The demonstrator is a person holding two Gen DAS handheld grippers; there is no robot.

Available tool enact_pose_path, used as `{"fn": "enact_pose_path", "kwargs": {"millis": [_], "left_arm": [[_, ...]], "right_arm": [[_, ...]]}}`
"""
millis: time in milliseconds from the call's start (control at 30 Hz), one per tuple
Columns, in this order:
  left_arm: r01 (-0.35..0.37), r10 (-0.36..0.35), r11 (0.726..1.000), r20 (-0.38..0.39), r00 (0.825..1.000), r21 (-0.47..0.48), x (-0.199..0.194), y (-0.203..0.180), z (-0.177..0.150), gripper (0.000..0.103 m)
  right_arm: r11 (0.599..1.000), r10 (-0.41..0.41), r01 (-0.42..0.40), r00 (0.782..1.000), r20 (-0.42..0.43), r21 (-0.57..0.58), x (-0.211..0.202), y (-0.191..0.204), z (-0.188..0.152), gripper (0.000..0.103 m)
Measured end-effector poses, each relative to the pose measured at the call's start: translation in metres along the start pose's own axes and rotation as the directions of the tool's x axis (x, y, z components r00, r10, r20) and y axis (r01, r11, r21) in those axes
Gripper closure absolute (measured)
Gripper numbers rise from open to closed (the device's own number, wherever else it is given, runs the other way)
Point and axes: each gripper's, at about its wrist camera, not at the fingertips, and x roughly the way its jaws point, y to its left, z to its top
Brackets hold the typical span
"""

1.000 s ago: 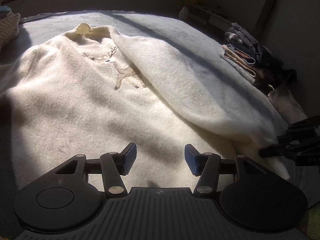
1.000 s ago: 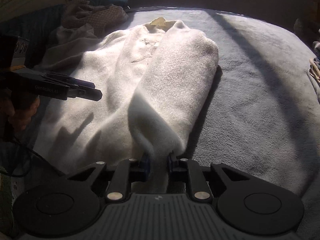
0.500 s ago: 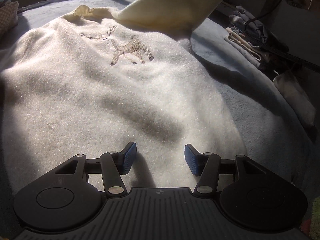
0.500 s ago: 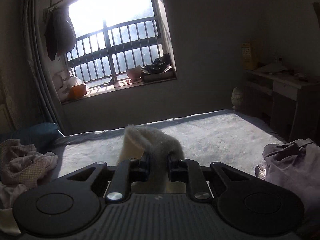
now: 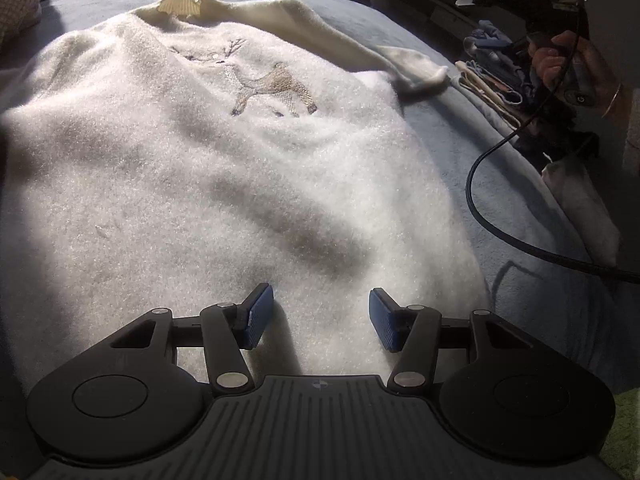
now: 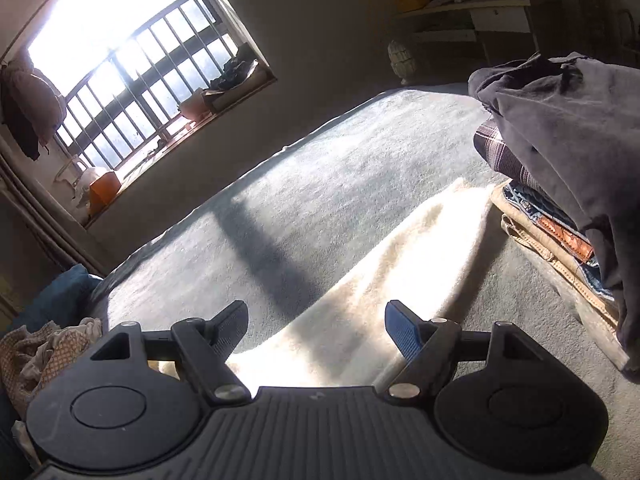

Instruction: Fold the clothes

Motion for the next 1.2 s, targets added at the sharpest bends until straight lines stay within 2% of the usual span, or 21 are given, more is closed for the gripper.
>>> {"fn": "enact_pose_path", "kwargs": {"millis": [67, 133, 200, 267, 333, 433, 500, 567, 633, 767, 867, 933, 1000, 1033, 1100, 1133, 1167, 1200], "left_arm": [[0.016, -0.016, 0.999, 0.001, 1.0, -0.031, -0.003, 0.004, 0.0, 0.05], [0.037, -0.036, 0.997, 0.002, 0.999, -0.068, -0.009, 0.01, -0.001, 0.05], [0.051, -0.051, 0.994, 0.001, 0.999, -0.101, -0.019, 0.017, -0.005, 0.05], [0.051, -0.051, 0.991, 0.006, 0.999, -0.121, -0.032, 0.024, -0.011, 0.05], [0.045, -0.043, 0.987, 0.017, 0.999, -0.156, -0.052, 0.035, -0.02, 0.05], [0.034, -0.025, 0.981, 0.051, 0.998, -0.193, -0.082, 0.052, -0.034, 0.05], [-0.003, 0.017, 0.977, 0.065, 0.998, -0.212, -0.1, 0.062, -0.044, 0.05], [-0.051, 0.069, 0.97, 0.069, 0.995, -0.238, -0.114, 0.074, -0.055, 0.05], [-0.077, 0.098, 0.956, 0.058, 0.994, -0.284, -0.119, 0.087, -0.066, 0.05], [-0.001, 0.012, 0.907, 0.025, 1.0, -0.421, -0.104, 0.106, -0.086, 0.052], [0.015, -0.006, 0.878, 0.02, 1.0, -0.479, -0.09, 0.111, -0.092, 0.056], [0.016, 0.0, 0.873, 0.033, 0.999, -0.487, -0.087, 0.111, -0.091, 0.065], [0.014, 0.006, 0.874, 0.039, 0.999, -0.486, -0.085, 0.11, -0.089, 0.083], [0.009, 0.013, 0.871, 0.042, 0.999, -0.491, -0.084, 0.109, -0.088, 0.087], [0.008, 0.018, 0.862, 0.048, 0.999, -0.508, -0.084, 0.109, -0.088, 0.091], [0.014, 0.016, 0.851, 0.052, 0.999, -0.525, -0.084, 0.111, -0.09, 0.092], [0.019, 0.014, 0.84, 0.056, 0.998, -0.543, -0.084, 0.113, -0.092, 0.092], [0.022, 0.012, 0.831, 0.058, 0.998, -0.555, -0.084, 0.114, -0.093, 0.092]], "right_arm": [[0.991, 0.13, -0.125, 0.985, -0.114, 0.051, -0.008, -0.001, -0.029, 0.025], [0.972, 0.228, -0.208, 0.945, -0.235, 0.108, -0.011, -0.002, -0.065, 0.025], [0.959, 0.273, -0.228, 0.902, -0.334, 0.168, -0.01, -0.004, -0.102, 0.025], [0.947, 0.307, -0.23, 0.852, -0.424, 0.223, -0.01, -0.008, -0.144, 0.025], [0.944, 0.31, -0.206, 0.824, -0.474, 0.259, -0.012, -0.01, -0.175, 0.025], [0.915, 0.349, -0.15, 0.76, -0.548, 0.376, -0.014, -0.02, -0.225, 0.026], [0.893, 0.381, -0.127, 0.725, -0.574, 0.432, -0.015, -0.023, -0.251, 0.027], [0.862, 0.43, -0.131, 0.701, -0.569, 0.49, -0.019, -0.024, -0.272, 0.028], [0.84, 0.462, -0.141, 0.693, -0.554, 0.524, -0.023, -0.024, -0.284, 0.028], [0.825, 0.474, -0.139, 0.696, -0.539, 0.547, -0.028, -0.024, -0.287, 0.029], [0.84, 0.448, -0.126, 0.708, -0.546, 0.527, -0.03, -0.022, -0.287, 0.036], [0.885, 0.385, -0.116, 0.725, -0.571, 0.45, -0.033, -0.014, -0.288, 0.05], [0.926, 0.32, -0.114, 0.741, -0.59, 0.359, -0.035, -0.004, -0.287, 0.083], [0.944, 0.29, -0.122, 0.75, -0.594, 0.307, -0.037, 0.003, -0.285, 0.088], [0.962, 0.273, -0.208, 0.774, -0.571, 0.178, -0.045, 0.03, -0.272, 0.092], [0.956, 0.275, -0.288, 0.788, -0.55, 0.066, -0.05, 0.054, -0.264, 0.092], [0.932, 0.269, -0.357, 0.799, -0.538, -0.064, -0.053, 0.083, -0.259, 0.092], [0.89, 0.262, -0.413, 0.809, -0.526, -0.192, -0.055, 0.111, -0.255, 0.092]]}}
